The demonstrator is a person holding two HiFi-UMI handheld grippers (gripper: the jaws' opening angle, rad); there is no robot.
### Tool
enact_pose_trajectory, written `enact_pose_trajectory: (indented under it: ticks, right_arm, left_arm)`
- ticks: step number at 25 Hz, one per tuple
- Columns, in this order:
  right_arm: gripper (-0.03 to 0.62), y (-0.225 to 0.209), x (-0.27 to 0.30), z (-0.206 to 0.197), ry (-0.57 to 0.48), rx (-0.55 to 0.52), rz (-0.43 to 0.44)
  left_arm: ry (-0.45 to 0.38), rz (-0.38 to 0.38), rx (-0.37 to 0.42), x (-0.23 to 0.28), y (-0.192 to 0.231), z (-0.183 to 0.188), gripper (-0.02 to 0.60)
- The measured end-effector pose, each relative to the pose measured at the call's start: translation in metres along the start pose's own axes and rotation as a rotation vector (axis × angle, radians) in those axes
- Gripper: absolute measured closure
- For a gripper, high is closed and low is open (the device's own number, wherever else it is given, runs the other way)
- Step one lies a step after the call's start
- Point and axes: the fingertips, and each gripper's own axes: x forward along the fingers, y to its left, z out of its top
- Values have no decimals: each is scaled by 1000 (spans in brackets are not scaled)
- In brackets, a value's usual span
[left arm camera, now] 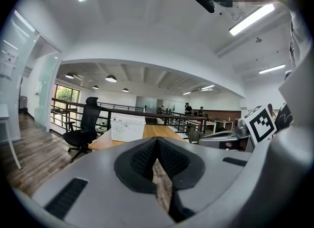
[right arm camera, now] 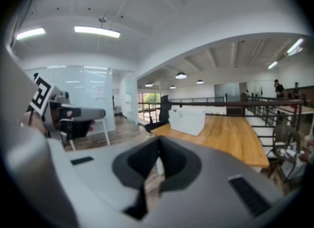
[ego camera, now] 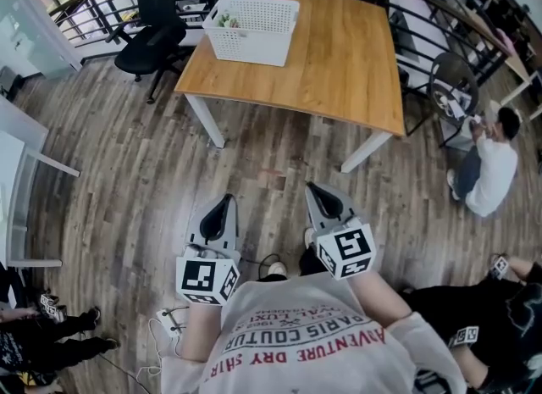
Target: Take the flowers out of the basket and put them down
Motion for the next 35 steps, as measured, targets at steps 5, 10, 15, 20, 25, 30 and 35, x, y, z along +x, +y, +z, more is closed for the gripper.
enact_pose_trajectory:
  ticks: [5, 10, 15, 20, 25, 30, 35]
  right_arm:
    - [566, -19, 48, 13, -1, -10, 24]
    - [566, -58, 100, 26, -7, -28, 84]
    - [565, -126, 164, 57, -4, -54, 116]
    - [566, -199, 225, 90, -6, -68, 141]
    - [565, -255, 271, 108, -2, -70, 161]
    - [565, -283, 318, 104, 53, -19, 147]
    - [566, -291, 369, 119, 59, -23, 147]
  left_arm:
    - [7, 43, -17, 37, 28, 3, 557]
    - [1, 91, -11, 91, 41, 9, 556]
    - [-22, 160, -27, 173, 59, 33, 555]
    - [-30, 209, -48, 262, 72, 49, 556]
    - [-31, 208, -32, 332, 75, 63, 557]
    - [5, 211, -35, 380, 95, 56, 556]
    - [3, 191, -24, 423, 133, 67, 556]
